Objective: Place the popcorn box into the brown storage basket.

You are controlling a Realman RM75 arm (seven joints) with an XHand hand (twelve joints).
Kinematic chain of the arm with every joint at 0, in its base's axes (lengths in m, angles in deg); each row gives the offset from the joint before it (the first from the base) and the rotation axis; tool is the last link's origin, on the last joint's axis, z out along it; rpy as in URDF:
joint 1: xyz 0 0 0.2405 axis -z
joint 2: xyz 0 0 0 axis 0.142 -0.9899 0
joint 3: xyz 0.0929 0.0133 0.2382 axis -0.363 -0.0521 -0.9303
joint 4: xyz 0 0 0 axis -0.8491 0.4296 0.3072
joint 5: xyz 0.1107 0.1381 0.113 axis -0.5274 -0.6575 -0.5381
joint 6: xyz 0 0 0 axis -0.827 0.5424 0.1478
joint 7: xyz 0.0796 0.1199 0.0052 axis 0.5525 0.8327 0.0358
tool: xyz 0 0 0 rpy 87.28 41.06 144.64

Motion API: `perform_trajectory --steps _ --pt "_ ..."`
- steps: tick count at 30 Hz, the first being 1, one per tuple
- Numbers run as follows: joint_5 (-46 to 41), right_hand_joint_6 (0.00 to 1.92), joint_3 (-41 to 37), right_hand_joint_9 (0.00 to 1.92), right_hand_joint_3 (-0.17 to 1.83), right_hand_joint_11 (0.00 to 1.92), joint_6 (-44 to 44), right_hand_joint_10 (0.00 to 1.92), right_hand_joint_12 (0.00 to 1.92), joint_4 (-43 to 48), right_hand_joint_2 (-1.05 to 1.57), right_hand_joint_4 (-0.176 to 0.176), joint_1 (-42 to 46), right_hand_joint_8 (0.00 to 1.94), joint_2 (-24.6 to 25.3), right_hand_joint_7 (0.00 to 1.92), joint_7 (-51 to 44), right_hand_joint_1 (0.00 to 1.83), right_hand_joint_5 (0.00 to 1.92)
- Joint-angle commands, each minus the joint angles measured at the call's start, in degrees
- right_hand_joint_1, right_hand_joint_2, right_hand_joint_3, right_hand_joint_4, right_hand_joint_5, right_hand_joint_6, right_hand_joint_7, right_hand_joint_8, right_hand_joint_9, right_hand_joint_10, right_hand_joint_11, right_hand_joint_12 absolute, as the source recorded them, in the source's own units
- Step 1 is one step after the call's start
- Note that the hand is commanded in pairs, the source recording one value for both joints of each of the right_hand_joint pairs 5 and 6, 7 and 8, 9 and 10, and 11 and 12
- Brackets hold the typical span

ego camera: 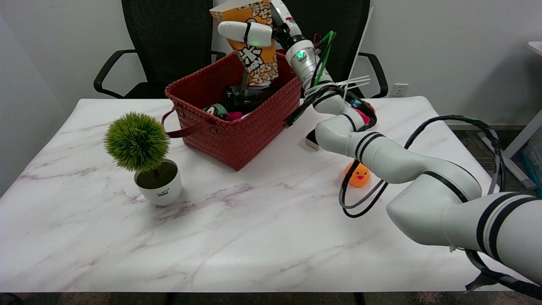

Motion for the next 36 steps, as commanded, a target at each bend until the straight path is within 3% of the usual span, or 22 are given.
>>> perform_trajectory --steps 1,11,25,34,36 --pt "3.6 0.81 0.2 0.56 -0.17 1.13 -2.3 0.56 1.13 -7.5 0.53 0.000 -4.4 0.98 7.2 0.98 -13.3 0.72 0.81" --pt "3.3 0.82 0.2 0.52 -0.17 1.00 -3.2 0.52 1.00 -11.2 0.54 0.000 -4.9 0.96 8.9 0.96 -15.4 0.66 0.82" --pt "3.3 0.82 0.2 0.51 -0.17 0.96 -6.6 0.51 0.96 -12.5 0.56 0.000 -3.8 0.94 9.6 0.94 -15.5 0.64 0.82" --pt "3.2 0.83 0.0 0.52 -0.17 0.83 -8.6 0.52 0.83 -13.0 0.58 0.000 -3.5 0.91 9.5 0.91 -15.6 0.64 0.83" --pt "3.2 0.83 -0.1 0.49 -0.17 0.72 -9.0 0.49 0.72 -13.0 0.59 0.000 -3.4 0.83 9.4 0.83 -15.6 0.63 0.83"
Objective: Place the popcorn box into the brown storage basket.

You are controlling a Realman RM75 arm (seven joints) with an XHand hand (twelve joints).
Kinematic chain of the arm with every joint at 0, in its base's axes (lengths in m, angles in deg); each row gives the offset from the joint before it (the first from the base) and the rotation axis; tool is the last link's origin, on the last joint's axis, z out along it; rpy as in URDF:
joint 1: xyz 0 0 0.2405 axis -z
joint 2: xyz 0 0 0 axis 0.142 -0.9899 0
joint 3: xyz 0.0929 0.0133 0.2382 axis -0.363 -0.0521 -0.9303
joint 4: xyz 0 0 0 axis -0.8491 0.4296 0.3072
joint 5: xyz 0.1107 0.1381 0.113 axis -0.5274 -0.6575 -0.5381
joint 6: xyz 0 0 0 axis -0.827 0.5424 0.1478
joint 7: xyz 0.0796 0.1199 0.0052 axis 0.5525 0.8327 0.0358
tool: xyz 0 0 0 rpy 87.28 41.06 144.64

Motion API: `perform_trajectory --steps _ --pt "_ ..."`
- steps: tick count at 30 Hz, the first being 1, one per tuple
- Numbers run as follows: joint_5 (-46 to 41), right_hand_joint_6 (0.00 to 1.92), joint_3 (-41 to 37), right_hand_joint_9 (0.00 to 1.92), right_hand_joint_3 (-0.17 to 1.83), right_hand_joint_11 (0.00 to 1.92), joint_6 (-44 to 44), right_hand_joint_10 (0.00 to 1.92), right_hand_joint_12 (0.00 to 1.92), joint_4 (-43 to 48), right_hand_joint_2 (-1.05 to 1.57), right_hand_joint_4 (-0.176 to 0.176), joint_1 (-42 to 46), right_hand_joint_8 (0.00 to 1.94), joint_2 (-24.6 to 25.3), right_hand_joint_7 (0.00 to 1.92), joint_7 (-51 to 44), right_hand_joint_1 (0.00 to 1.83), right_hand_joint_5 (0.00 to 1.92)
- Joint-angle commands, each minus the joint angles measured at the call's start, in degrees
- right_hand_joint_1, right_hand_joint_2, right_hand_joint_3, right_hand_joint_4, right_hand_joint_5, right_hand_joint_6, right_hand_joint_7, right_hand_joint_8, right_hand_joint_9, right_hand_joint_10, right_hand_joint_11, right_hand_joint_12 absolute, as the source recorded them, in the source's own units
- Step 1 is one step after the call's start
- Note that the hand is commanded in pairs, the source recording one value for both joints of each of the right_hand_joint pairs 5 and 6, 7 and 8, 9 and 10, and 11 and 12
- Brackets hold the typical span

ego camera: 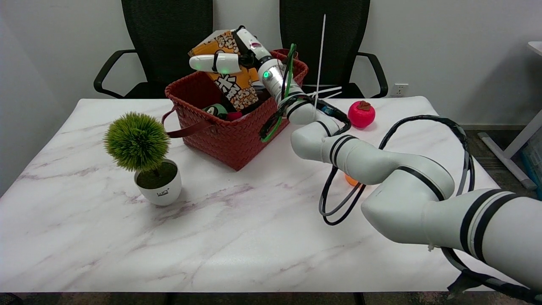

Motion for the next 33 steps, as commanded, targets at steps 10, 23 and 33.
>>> perform_trajectory --steps 10,23,33 --pt "0.0 0.32 -0.6 0.22 -0.17 0.35 -3.8 0.22 0.35 -1.6 0.64 0.000 1.1 0.31 0.1 0.31 -1.0 0.62 0.32" --pt "0.5 0.00 -0.2 0.01 0.00 0.00 -7.4 0.01 0.00 1.6 0.47 0.000 2.0 0.10 -1.3 0.10 -1.0 0.62 0.00" --pt "1.2 0.00 -0.2 0.00 0.79 0.00 -9.0 0.00 0.00 6.3 0.49 0.000 3.2 0.00 -3.4 0.00 -1.3 0.50 0.00"
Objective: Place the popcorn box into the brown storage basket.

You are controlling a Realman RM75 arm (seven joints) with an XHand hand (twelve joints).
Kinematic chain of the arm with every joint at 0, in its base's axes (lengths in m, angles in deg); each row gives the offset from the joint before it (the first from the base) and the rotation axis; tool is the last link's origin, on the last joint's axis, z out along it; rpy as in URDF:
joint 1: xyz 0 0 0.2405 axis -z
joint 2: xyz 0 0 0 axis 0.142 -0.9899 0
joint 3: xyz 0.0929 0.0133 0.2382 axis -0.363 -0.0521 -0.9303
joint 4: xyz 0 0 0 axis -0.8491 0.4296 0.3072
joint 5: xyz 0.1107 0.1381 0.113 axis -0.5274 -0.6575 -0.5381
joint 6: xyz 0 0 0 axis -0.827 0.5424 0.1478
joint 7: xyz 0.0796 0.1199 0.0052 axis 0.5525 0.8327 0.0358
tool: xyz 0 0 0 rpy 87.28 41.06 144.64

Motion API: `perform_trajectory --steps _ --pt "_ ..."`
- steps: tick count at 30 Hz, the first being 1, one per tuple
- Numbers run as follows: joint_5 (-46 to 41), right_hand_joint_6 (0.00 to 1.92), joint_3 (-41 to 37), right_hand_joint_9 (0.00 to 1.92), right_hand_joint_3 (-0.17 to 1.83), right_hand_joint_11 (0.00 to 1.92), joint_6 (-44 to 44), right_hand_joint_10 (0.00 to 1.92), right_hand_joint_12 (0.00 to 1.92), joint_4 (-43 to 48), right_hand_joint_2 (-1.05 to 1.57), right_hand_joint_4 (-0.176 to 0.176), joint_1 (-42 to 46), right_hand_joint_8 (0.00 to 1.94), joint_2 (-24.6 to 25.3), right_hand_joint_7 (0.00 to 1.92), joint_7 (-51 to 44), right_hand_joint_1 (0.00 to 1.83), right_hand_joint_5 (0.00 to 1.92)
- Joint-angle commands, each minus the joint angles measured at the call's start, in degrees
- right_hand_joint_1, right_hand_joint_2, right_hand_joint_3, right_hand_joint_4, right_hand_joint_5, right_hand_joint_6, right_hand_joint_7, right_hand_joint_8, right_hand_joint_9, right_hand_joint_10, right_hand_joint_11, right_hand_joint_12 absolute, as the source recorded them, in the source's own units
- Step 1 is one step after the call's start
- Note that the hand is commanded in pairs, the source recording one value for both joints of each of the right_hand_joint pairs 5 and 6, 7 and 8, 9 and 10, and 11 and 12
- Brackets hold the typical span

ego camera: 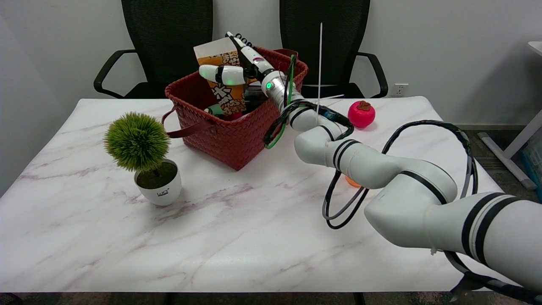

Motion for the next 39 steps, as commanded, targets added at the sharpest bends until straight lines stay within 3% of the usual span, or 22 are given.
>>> perform_trajectory --steps 1,6,15,19,26,29,39 --pt "0.8 0.00 0.1 0.00 0.85 0.00 -3.1 0.00 0.00 5.8 0.51 0.000 1.6 0.00 -2.6 0.00 -0.6 0.48 0.00" --pt "0.3 0.00 -0.3 0.00 1.06 0.00 -3.4 0.00 0.00 8.5 0.56 0.000 2.6 0.00 -3.8 0.00 -1.6 0.36 0.00" --pt "1.1 0.00 1.3 0.00 1.27 0.00 -6.3 0.00 0.00 11.5 0.59 0.000 3.7 0.00 -5.4 0.00 -1.5 0.36 0.00" --pt "6.0 0.00 4.5 0.00 1.32 0.00 -8.5 0.00 0.00 11.3 0.57 0.000 3.2 0.00 -6.3 0.00 -1.5 0.34 0.00" --pt "16.7 0.00 5.5 0.00 1.29 0.00 -11.0 0.00 0.00 16.1 0.51 0.000 3.9 0.00 -8.3 0.00 -3.2 0.38 0.00" --pt "16.9 0.00 5.3 0.00 1.21 0.00 -11.4 0.00 0.00 17.4 0.51 0.000 4.4 0.00 -8.6 0.00 -5.7 0.46 0.00" --pt "16.9 0.00 5.1 0.00 1.26 0.00 -9.2 0.00 0.00 18.1 0.58 0.000 3.7 0.00 -9.2 0.00 -11.8 0.46 0.00"
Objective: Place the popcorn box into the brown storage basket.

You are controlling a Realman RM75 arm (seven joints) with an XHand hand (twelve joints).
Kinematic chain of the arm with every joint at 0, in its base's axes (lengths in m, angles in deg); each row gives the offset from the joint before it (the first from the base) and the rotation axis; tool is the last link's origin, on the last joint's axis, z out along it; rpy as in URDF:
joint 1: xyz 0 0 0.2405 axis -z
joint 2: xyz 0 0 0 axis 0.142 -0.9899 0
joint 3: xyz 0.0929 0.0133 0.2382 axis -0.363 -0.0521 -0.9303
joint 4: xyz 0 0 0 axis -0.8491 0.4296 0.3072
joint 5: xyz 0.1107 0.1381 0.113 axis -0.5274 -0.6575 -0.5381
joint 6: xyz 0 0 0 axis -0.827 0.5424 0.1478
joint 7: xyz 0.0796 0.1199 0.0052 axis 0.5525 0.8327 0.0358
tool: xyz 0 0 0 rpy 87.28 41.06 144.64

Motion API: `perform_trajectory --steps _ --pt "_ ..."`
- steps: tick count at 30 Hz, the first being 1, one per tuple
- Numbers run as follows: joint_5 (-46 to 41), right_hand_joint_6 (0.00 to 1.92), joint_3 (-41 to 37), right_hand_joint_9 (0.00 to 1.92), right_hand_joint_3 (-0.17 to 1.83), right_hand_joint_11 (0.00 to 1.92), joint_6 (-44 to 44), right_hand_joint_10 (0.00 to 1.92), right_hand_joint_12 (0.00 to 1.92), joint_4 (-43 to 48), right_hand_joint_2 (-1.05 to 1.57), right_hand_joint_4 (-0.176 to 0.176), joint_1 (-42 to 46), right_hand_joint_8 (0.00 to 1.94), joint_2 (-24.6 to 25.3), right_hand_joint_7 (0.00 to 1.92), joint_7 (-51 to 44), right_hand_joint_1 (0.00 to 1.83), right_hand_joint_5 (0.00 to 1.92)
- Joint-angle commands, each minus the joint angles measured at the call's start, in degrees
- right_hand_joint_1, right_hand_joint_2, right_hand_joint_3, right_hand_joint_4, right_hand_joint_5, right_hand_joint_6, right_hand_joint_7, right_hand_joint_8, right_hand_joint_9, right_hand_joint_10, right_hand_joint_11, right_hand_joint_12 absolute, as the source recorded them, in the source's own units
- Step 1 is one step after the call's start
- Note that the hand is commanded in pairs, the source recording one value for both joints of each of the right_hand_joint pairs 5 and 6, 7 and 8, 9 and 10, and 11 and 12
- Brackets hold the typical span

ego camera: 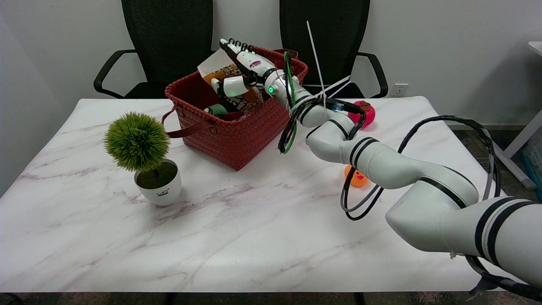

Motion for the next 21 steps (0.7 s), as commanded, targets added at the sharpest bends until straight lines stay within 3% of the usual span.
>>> perform_trajectory --steps 1,6,11,15,21 --pt "5.9 0.00 1.5 0.00 1.27 0.00 -0.4 0.00 0.00 4.5 0.58 0.000 -0.1 0.00 -2.6 0.00 -8.8 0.46 0.00" --pt "6.7 0.00 3.0 0.00 1.33 0.00 1.5 0.00 0.00 4.7 0.60 0.000 -1.0 0.00 -3.6 0.00 -16.6 0.44 0.00" --pt "5.5 0.00 2.5 0.00 1.36 0.00 1.0 0.00 0.00 4.0 0.70 0.000 -1.6 0.00 -3.9 0.00 -15.6 0.37 0.00" --pt "-1.3 0.00 2.6 0.00 1.32 0.00 1.7 0.00 0.00 3.3 0.94 0.000 -1.1 0.00 -4.1 0.00 -14.7 0.21 0.00" --pt "-2.5 0.00 3.6 0.00 1.28 0.00 1.3 0.00 0.00 3.3 1.00 0.000 -1.2 0.00 -4.1 0.00 -14.5 0.16 0.00"
